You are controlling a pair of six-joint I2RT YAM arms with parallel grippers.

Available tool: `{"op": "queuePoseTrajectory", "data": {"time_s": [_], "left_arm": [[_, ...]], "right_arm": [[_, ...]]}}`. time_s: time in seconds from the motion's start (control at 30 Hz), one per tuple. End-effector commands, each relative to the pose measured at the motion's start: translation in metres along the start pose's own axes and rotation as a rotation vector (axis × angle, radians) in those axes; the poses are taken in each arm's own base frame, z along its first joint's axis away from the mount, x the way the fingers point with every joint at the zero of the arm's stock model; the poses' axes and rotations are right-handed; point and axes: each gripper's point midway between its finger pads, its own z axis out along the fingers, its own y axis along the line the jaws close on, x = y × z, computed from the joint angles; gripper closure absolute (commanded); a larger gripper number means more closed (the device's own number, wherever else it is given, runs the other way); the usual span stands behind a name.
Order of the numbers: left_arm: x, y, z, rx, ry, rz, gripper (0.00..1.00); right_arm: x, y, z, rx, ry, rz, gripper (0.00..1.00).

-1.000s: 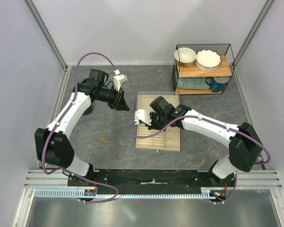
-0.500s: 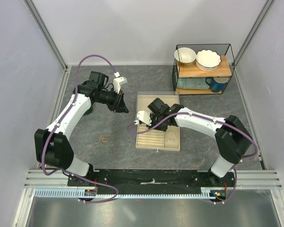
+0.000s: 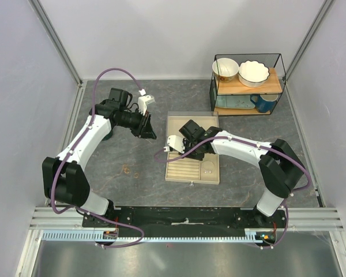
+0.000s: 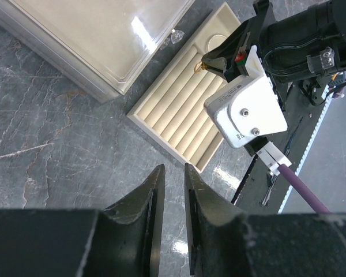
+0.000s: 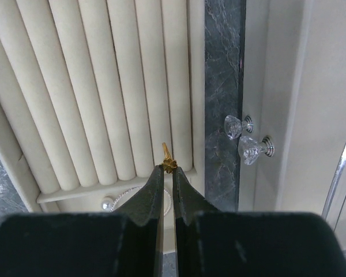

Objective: Organize the mixed jewelry

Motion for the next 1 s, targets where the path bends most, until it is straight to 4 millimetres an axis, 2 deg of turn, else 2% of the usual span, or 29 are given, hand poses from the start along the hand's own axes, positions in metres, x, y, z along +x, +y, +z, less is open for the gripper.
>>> {"op": "queuePoseTrajectory", "data": {"time_s": [0.0,0.43,0.97], "left_arm": [[-0.006,-0.003,-0.004,0.005,-0.033,0.043,0.73],[0.0,-0.002,-0.003,0.0,-0.025,0.035,0.74],[0.001,0.0,-0.002,-0.009,-0.025,0.032,0.74]], "right_arm": [[-0.004,-0.007,-0.003,0.021,-0.003,0.042,1.0],[0.0,0.004,0.004,-0.013,-0.002,0.09,1.0],[0.008,0.008,0.014,-0.014,0.014,0.098,1.0]]}}
